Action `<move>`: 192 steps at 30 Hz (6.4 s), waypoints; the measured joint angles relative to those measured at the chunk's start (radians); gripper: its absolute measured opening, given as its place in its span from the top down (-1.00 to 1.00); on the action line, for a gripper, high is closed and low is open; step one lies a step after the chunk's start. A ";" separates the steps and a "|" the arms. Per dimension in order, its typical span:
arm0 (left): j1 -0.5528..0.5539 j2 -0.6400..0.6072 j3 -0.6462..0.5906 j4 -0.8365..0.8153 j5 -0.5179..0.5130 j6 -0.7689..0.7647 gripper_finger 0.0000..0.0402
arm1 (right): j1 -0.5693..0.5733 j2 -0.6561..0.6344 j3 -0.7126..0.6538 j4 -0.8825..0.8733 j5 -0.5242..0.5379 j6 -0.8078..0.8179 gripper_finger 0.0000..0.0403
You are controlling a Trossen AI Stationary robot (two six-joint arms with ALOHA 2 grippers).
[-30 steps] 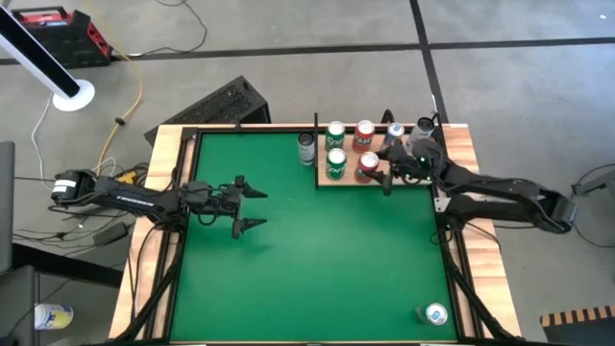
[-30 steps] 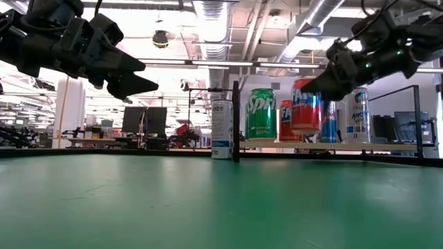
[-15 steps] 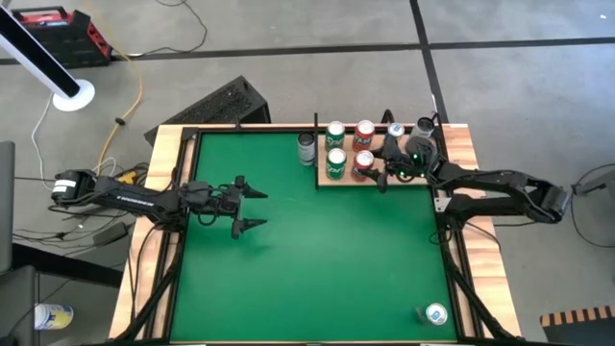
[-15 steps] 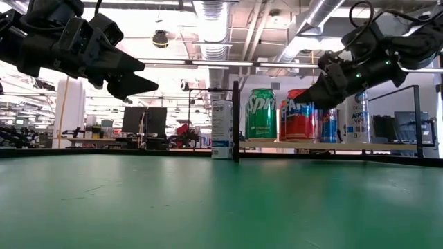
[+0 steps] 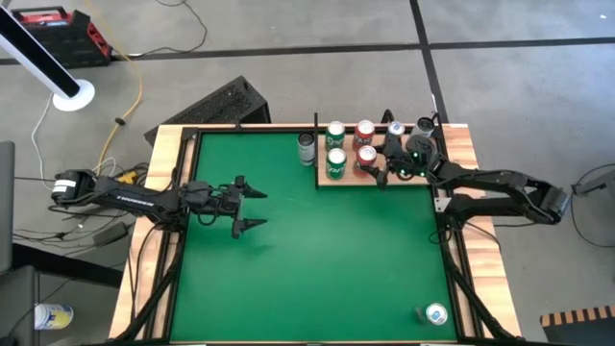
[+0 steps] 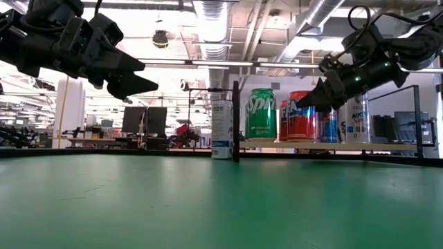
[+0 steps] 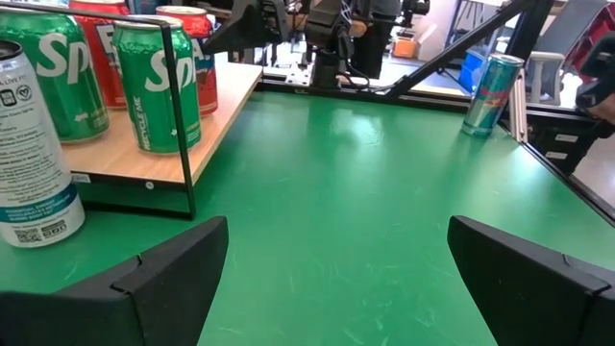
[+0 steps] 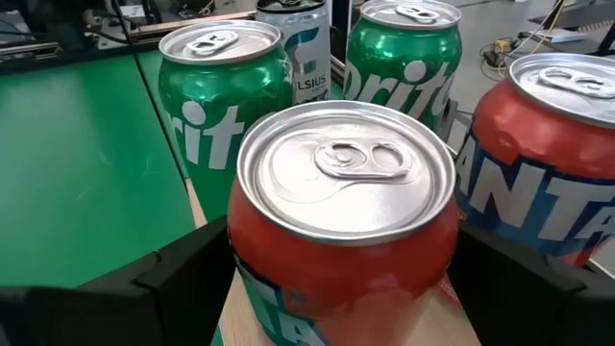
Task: Place canned beverage on shelf
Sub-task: Put the orange soda can on the shelf aligned with the other orange soda can, then put the blue soda can on the shelf aligned with the other blue soda can
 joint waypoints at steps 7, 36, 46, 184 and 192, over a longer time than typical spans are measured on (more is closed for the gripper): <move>0.000 0.000 0.000 0.000 0.000 0.001 -0.88 | 0.002 0.000 0.000 0.001 0.000 0.001 -0.86; 0.000 0.000 0.000 0.000 0.018 0.071 -0.88 | 0.442 -0.168 0.513 -0.774 0.055 0.217 -0.84; 0.000 0.000 0.000 0.000 0.073 0.167 -0.88 | 1.021 0.030 0.823 -1.180 0.322 0.898 -0.83; 0.001 0.000 0.001 -0.027 0.172 0.180 -0.88 | 0.105 0.417 1.223 -1.972 0.267 0.126 -0.29; 0.001 0.000 0.001 -0.012 0.119 0.166 -0.88 | 0.051 0.417 1.161 -1.972 0.370 -0.029 -0.29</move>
